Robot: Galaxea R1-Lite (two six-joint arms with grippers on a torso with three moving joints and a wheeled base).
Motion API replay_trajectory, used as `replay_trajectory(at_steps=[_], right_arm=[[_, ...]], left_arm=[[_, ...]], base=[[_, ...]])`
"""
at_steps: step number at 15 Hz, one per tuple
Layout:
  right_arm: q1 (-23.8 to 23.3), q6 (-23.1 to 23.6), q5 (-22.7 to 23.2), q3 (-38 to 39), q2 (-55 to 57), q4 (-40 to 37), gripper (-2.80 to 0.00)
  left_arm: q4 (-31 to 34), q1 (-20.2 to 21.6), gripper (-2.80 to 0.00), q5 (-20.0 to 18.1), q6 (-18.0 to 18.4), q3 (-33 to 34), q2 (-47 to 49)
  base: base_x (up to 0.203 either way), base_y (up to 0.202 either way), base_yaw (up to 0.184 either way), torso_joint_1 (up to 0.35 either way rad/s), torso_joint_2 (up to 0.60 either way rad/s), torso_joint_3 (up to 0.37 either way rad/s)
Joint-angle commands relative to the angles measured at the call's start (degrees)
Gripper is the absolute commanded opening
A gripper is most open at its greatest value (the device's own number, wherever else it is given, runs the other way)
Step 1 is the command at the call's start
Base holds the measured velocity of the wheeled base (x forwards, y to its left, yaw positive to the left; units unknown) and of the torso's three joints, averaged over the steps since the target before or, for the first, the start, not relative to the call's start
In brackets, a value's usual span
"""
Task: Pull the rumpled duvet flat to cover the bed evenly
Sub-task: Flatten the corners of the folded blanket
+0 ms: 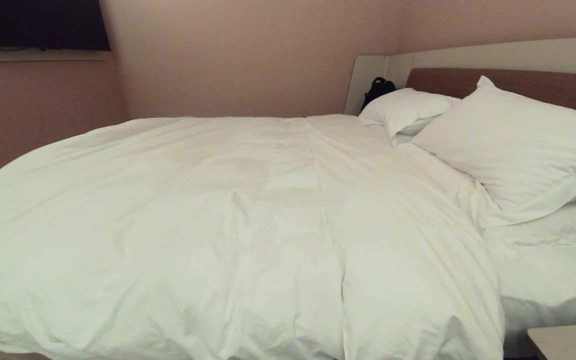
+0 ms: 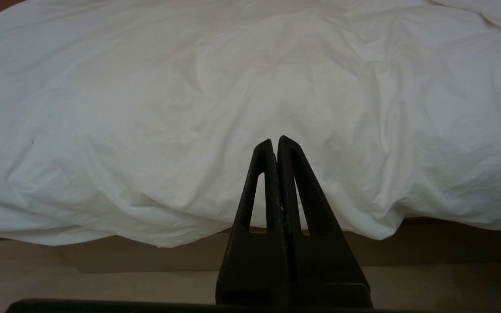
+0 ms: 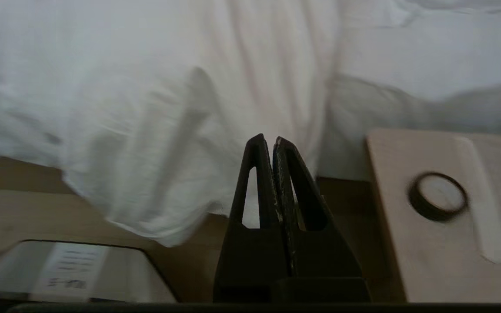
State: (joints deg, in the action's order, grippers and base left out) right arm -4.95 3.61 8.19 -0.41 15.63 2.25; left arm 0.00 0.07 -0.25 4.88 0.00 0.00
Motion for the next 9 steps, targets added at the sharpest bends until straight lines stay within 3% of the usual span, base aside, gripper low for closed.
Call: replay_trajectory(at_steps=[1, 9], right_arm=[[0.03, 0.96, -7.22, 0.15, 0.1, -2.78, -2.8], [0.03, -0.98, -7.14, 0.23, 0.1, -2.6, -2.8]], left_arm=[[0.0, 0.01, -2.8, -0.02, 0.05, 0.0, 0.0], [0.0, 0.01, -2.8, -0.02, 0.05, 0.0, 0.0]], base=[[0.0, 0.0, 0.0, 0.0, 0.0, 0.0], [0.0, 0.0, 0.0, 0.0, 0.0, 0.0]])
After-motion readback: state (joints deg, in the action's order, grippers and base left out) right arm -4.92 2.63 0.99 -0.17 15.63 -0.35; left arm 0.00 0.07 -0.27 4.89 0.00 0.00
